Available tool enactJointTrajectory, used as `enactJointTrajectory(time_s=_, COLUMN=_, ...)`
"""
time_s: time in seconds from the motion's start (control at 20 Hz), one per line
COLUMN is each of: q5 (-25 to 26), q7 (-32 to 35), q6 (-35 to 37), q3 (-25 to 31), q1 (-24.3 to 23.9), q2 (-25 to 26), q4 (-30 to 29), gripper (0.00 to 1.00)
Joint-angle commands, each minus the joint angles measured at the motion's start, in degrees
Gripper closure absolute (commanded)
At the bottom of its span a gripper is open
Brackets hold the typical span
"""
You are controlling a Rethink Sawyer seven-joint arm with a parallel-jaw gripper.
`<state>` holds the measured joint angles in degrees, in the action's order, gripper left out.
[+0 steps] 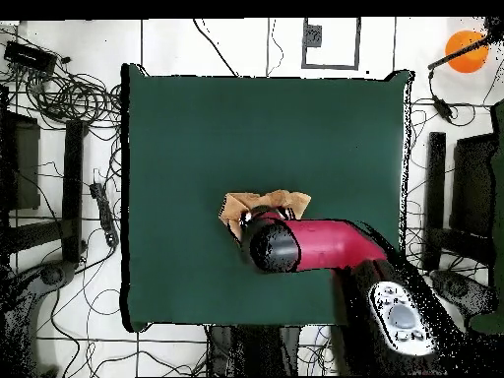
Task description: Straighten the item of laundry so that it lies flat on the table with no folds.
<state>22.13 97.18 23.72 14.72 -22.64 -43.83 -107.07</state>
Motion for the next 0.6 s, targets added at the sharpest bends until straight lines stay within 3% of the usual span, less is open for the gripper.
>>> enactJointTrajectory(time_s=0.05, q5=3.4, q7=3.8, q6=14.9, q3=-6.6, q1=8.0, q2=-3.5, q4=3.1, gripper=0.00)
enactJointTrajectory(time_s=0.6, q5=1.9, q7=3.6, q6=14.4, q3=-2.9, q1=5.1, q2=-1.1, q4=4.4, gripper=0.00)
